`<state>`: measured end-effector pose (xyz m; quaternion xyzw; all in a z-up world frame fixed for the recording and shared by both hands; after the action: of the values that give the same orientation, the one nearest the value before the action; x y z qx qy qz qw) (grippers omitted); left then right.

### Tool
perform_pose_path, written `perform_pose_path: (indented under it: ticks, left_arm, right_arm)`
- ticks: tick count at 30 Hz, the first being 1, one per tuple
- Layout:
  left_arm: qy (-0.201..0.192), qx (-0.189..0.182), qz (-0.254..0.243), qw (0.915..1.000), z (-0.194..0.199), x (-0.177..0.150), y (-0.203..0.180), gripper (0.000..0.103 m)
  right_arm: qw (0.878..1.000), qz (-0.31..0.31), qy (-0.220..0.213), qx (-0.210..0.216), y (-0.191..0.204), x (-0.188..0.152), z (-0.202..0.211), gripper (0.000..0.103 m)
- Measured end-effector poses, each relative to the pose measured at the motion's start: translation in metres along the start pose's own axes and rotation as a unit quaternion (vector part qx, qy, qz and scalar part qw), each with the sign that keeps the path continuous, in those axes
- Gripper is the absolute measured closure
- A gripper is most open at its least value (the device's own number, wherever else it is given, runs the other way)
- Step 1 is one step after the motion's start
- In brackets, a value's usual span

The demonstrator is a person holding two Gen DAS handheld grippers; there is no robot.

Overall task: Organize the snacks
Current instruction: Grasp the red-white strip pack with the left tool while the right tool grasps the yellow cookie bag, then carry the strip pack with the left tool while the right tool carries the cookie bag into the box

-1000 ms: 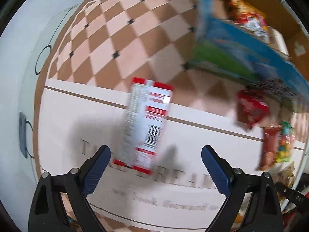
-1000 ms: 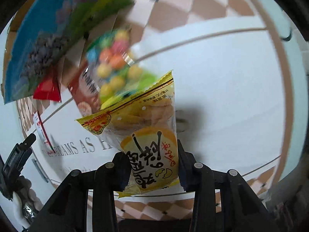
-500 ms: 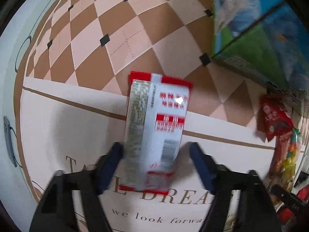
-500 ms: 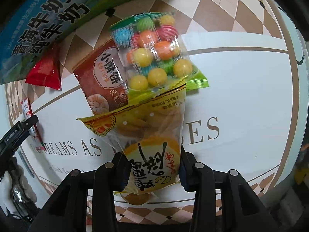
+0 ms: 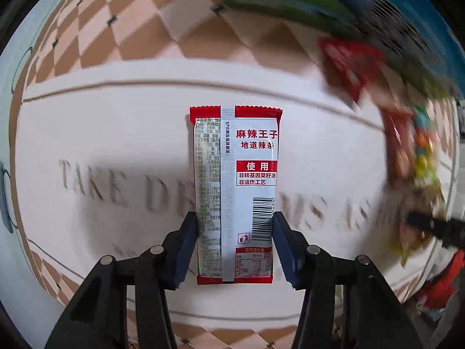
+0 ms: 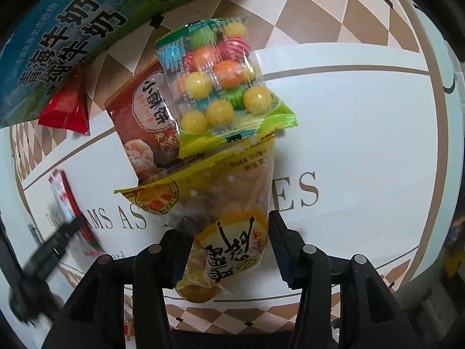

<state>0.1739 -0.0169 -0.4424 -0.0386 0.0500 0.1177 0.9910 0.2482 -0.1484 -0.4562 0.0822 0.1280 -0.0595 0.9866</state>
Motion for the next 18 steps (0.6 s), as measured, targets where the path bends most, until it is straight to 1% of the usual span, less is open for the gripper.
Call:
perform_pose_path:
  ticks: [2,6,7,8,11,13,18]
  left_arm:
    - [0.0,0.001,-0.009,1.0,-0.002,-0.009,-0.009,0.054]
    - [0.014,0.004,-0.013,0.9998,-0.012,-0.015,-0.022,0.054]
    - [0.011,0.015,-0.02,0.9996,-0.013,-0.015,-0.025,0.053]
    - [0.012,0.023,-0.025,0.9994,-0.013,-0.013,-0.026,0.052]
    - [0.009,0.041,-0.041,0.9983,-0.015,-0.012,-0.044,0.051]
    - [0.008,0.043,-0.042,0.9982,-0.015,-0.014,-0.055,0.05]
    - [0.006,0.041,-0.038,0.9984,-0.012,-0.005,-0.049,0.05]
  right_arm:
    - [1.0,0.0,-0.001,0.002,0.0,-0.005,-0.004,0.049]
    - [1.0,0.003,-0.004,0.015,-0.001,-0.011,-0.005,0.051]
    - [1.0,0.009,-0.006,0.017,0.003,-0.012,-0.014,0.055]
    - [1.0,0.016,-0.006,0.015,0.005,-0.015,-0.015,0.057]
    - [0.999,0.038,-0.001,0.001,0.013,-0.027,-0.019,0.057]
    - [0.999,0.045,0.001,-0.003,0.015,-0.03,-0.023,0.057]
    - [0.999,0.051,0.007,-0.011,0.02,-0.035,-0.029,0.054]
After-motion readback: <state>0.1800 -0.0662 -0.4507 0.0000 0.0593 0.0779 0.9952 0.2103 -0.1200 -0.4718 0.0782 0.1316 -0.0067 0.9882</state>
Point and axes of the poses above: each gripper's, at about its wrist camera, not at the fingertips, and z roughly against the way its jaws point, y to its left, x to its top, the point moved 8 cm from there along -z, roughly the way its jaws point, and after that the axes turned 6 degrees about z, right-handed, at the moved point
